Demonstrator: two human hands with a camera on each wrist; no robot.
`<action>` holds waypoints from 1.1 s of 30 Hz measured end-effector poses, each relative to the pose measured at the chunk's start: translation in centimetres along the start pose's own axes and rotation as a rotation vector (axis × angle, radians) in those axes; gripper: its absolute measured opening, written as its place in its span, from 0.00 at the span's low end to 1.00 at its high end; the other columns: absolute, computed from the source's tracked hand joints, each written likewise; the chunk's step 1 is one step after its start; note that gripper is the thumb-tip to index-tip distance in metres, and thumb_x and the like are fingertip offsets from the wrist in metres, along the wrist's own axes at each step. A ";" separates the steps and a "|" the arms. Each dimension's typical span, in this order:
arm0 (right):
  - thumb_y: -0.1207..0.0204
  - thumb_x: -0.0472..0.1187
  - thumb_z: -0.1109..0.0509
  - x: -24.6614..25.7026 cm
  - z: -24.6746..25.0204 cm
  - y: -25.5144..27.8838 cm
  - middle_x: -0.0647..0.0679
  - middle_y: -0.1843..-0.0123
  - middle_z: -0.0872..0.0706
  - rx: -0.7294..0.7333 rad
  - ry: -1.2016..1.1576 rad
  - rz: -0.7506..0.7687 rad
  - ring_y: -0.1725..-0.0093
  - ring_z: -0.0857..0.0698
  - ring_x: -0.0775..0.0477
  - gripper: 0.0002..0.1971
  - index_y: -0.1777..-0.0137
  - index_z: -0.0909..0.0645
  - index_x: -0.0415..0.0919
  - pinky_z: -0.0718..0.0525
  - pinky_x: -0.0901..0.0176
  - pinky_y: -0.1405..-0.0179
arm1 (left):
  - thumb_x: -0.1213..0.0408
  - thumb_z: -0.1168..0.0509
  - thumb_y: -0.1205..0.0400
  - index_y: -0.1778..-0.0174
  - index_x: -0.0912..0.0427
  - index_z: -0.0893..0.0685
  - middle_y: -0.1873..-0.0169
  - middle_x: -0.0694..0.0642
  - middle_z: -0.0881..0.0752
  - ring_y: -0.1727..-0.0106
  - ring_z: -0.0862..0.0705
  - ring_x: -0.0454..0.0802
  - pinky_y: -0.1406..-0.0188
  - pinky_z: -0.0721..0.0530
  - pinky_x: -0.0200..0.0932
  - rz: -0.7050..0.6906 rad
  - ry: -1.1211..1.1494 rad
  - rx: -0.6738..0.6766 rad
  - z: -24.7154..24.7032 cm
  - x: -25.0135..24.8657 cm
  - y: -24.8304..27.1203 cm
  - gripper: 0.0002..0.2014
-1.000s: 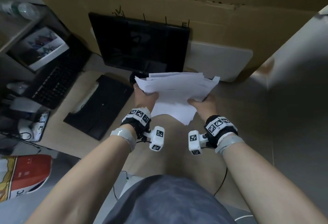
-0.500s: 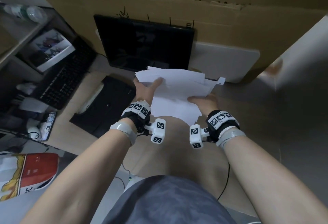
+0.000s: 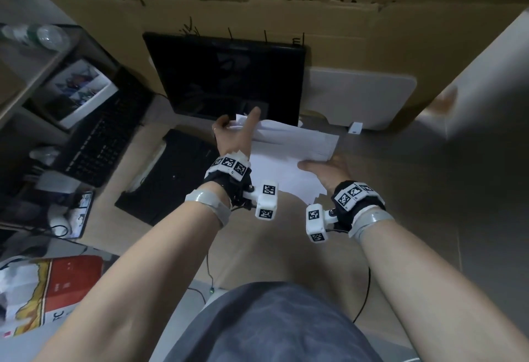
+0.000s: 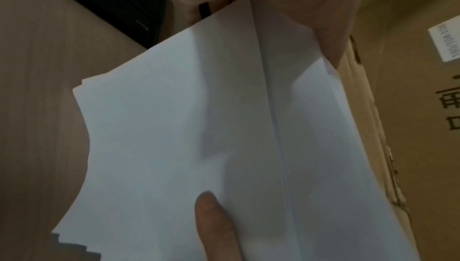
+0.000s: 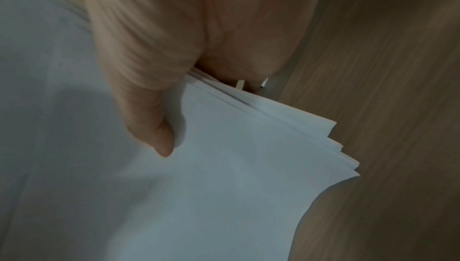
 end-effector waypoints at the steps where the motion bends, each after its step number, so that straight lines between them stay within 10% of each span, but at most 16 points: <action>1: 0.37 0.34 0.16 0.3 -0.1 0.1 0.49 0.55 0.07 0.011 -0.006 0.014 0.57 0.09 0.54 0.17 0.48 0.12 0.39 0.14 0.64 0.60 | 0.43 0.22 0.33 0.28 0.52 0.32 0.40 0.49 0.24 0.36 0.22 0.48 0.40 0.28 0.40 -0.001 -0.003 0.005 -0.1 0.0 -0.2 0.41; 12: 0.36 0.31 0.17 0.3 0.4 0.5 0.49 0.55 0.07 0.043 -0.044 0.008 0.57 0.08 0.52 0.16 0.48 0.12 0.41 0.13 0.65 0.64 | 0.49 0.18 0.36 0.26 0.47 0.34 0.37 0.48 0.23 0.35 0.23 0.41 0.48 0.28 0.28 -0.099 0.033 0.045 -0.7 0.6 -0.6 0.44; 22: 0.33 0.25 0.23 -0.8 -0.5 -0.7 0.48 0.60 0.10 -0.006 -0.040 -0.001 0.67 0.11 0.57 0.13 0.49 0.12 0.35 0.16 0.68 0.70 | 0.33 0.28 0.32 0.32 0.54 0.25 0.40 0.51 0.20 0.42 0.20 0.48 0.39 0.25 0.43 0.110 -0.150 0.070 -1.3 0.5 -2.9 0.38; 33: 0.35 0.29 0.27 -0.5 -0.8 -3.4 0.46 0.64 0.13 -0.234 -0.097 -0.095 0.63 0.15 0.43 0.07 0.60 0.17 0.40 0.16 0.53 0.59 | 0.21 0.28 0.51 0.28 0.57 0.23 0.40 0.57 0.13 0.43 0.12 0.57 0.37 0.18 0.59 0.305 -0.093 0.206 -2.2 2.4 -4.4 0.60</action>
Point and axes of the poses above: each hand's wrist, its own y-axis away from the middle knuckle, its own z-axis out of the back of the hand, x = y × z, the point moved 6 cm from there along -y, towards the middle knuckle
